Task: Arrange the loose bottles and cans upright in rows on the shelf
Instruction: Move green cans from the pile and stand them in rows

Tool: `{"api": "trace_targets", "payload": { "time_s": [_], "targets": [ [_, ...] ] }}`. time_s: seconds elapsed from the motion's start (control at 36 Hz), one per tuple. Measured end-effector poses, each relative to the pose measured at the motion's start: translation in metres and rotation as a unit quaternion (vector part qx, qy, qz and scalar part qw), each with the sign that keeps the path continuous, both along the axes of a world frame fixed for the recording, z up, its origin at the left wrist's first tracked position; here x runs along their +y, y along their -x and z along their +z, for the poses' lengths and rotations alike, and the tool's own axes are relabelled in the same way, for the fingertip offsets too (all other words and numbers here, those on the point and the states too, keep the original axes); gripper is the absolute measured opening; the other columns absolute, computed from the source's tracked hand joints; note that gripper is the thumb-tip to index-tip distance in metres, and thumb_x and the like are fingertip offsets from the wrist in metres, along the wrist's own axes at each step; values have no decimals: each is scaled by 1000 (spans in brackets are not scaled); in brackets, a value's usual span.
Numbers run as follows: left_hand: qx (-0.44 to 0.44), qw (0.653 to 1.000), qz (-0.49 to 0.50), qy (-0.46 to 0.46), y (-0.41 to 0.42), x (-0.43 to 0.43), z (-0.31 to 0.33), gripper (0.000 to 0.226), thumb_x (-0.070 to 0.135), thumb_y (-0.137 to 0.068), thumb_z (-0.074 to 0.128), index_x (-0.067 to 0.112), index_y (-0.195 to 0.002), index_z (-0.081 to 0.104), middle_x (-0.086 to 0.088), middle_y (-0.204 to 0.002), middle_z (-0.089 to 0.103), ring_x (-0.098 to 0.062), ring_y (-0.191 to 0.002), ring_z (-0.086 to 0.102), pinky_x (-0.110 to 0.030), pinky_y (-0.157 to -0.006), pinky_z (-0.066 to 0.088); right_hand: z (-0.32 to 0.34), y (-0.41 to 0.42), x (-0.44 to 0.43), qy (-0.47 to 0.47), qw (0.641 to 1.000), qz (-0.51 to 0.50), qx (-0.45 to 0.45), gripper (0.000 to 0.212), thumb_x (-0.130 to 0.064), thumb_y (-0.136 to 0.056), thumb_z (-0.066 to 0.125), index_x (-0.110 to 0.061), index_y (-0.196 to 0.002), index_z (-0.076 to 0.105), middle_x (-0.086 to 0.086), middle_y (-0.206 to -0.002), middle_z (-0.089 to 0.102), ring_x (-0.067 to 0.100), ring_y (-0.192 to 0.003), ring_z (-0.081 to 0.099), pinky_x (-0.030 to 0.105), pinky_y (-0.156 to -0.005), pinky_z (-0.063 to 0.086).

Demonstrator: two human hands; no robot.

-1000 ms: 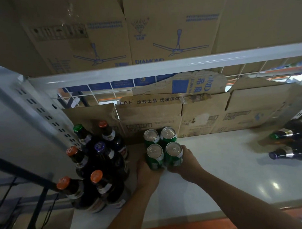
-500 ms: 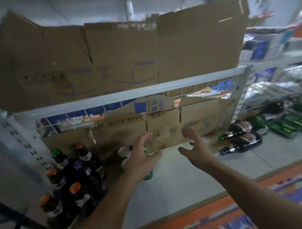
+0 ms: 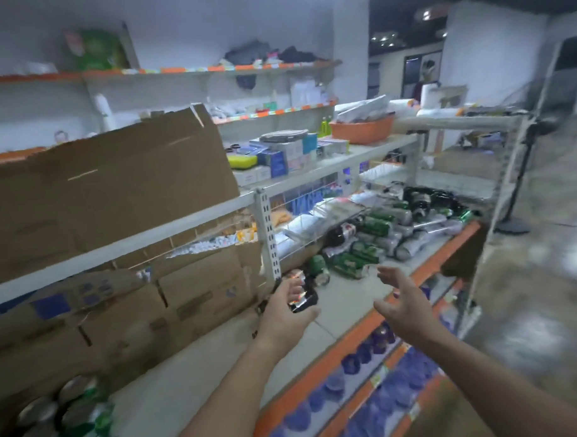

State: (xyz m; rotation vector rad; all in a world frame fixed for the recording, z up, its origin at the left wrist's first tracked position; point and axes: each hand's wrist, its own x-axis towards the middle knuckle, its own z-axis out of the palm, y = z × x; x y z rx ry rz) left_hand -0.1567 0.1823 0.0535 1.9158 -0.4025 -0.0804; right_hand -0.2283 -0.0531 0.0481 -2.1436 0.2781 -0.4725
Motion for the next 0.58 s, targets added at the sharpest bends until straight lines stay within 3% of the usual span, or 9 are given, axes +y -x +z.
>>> {"api": "trace_targets", "payload": {
  "time_s": [0.11,0.19,0.25,0.31,0.36,0.44,0.53,0.58],
  "targets": [
    [7,1000,3,-9,-10,-52,-4,49,16,-80,83,26,-120,56,2,-117,63,-14,-106,59,-26,-95,47,-7,12,-51,-27,998,-34,40,63,-5,-87,73,-15,-144,47,8,-141,56,33,-115,65,29,-72,56],
    [13,1000,8,-21,-21,-76,-9,46,22,-82,82,27,-119,56,3,-113,61,-13,-105,60,-26,-93,48,-13,6,-76,-24,998,-35,55,66,-12,-88,78,-18,-145,45,5,-145,55,32,-107,67,37,-78,55],
    [16,999,15,-27,-31,-87,-13,44,22,-82,82,26,-118,56,3,-111,61,-14,-103,60,-29,-94,50,-17,-3,-87,-28,997,-37,60,67,-12,-88,78,-19,-146,44,7,-147,54,22,-105,63,23,-73,49],
    [23,999,18,-36,-43,-94,-18,43,24,-83,81,27,-118,56,3,-112,62,-13,-104,60,-33,-96,52,-22,-16,-93,-39,996,-35,76,69,-9,-88,75,-18,-148,41,9,-149,51,15,-108,55,17,-67,48],
    [33,998,23,-42,-59,-100,-24,42,25,-83,81,27,-118,56,4,-112,62,-14,-106,60,-39,-97,53,-27,-32,-96,-46,994,-23,96,72,-8,-89,73,-16,-151,38,10,-153,47,18,-118,53,18,-77,50],
    [41,998,36,-44,-88,-111,-36,44,26,-84,80,24,-120,56,4,-111,62,-16,-105,61,-43,-96,54,-31,-64,-101,-41,992,-7,118,78,-14,-87,76,-16,-153,35,10,-155,44,24,-139,46,34,-101,47],
    [56,996,54,-53,-121,-123,-49,49,31,-84,80,23,-125,55,5,-111,61,-15,-103,61,-42,-94,54,-36,-103,-106,-29,989,2,145,82,-20,-86,78,-17,-154,33,8,-156,42,25,-139,45,36,-106,45],
    [66,994,58,-61,-146,-131,-58,51,32,-84,80,22,-127,54,7,-108,60,-12,-100,60,-34,-89,53,-40,-130,-109,-23,987,6,160,82,-21,-85,80,-17,-153,34,8,-155,43,25,-138,46,36,-106,43]
  ]
}}
